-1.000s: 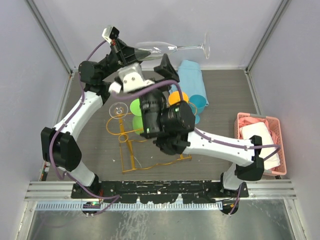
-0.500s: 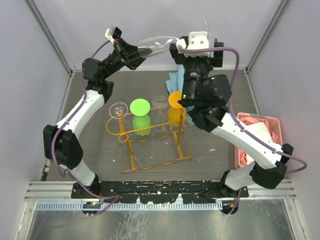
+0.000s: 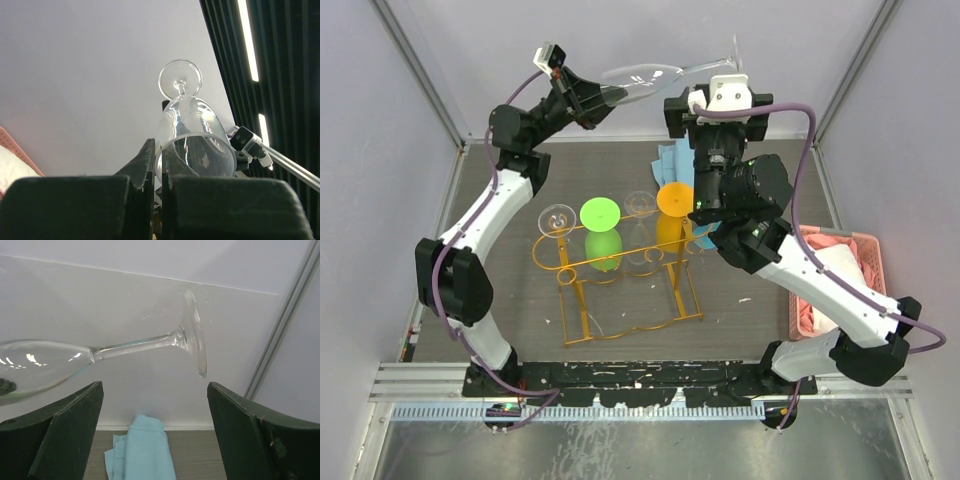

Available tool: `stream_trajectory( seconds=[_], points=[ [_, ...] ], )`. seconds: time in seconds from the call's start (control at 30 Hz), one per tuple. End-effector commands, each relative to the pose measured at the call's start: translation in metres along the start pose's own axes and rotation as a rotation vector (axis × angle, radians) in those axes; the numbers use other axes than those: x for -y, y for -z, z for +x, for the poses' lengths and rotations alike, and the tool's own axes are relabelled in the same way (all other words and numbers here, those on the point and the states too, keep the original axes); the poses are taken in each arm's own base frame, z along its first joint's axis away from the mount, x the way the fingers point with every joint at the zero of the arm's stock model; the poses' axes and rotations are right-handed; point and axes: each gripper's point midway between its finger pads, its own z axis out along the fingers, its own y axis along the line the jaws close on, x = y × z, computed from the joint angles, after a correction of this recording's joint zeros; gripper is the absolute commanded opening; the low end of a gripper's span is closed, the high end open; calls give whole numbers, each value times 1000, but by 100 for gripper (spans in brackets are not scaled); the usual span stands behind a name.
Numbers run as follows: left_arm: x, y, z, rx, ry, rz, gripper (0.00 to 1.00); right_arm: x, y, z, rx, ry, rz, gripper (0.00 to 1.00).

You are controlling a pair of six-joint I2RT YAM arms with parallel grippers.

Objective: Place the wine glass upside down on the wine glass rack
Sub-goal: Pick up the wine glass.

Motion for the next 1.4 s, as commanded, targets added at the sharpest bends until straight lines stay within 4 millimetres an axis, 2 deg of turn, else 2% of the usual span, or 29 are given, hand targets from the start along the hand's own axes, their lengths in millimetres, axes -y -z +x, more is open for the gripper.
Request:
stream_trajectory(
  seconds=[0.0,0.3,0.4,0.5,0.57,0.73,0.97,1.07,1.27,1.37],
  points=[
    [29,-5,-10,21,-101,63,0,19,8,-19,39,-108,-16,90],
    [24,-8,-51,99,-121,72,0,27,15,-8,21,-80,-8,90],
    [21,-3,-66,131,-131,68,0,36,14,-3,18,-57,25,90],
    [22,4,-80,163,-138,73,0,52,6,3,21,-35,76,91],
    [24,9,-88,182,-142,76,0,60,-5,9,17,-18,96,92],
    [27,11,-93,187,-148,83,0,74,-38,25,0,0,162,93],
    [33,9,-93,181,-147,87,0,104,-96,64,-68,-5,253,94],
    [34,9,-91,179,-144,86,0,116,-115,74,-89,-33,278,94],
    [34,11,-86,172,-143,85,0,145,-146,104,-160,-227,254,94],
    [34,11,-84,165,-141,84,0,149,-148,113,-175,-289,234,95]
  ],
)
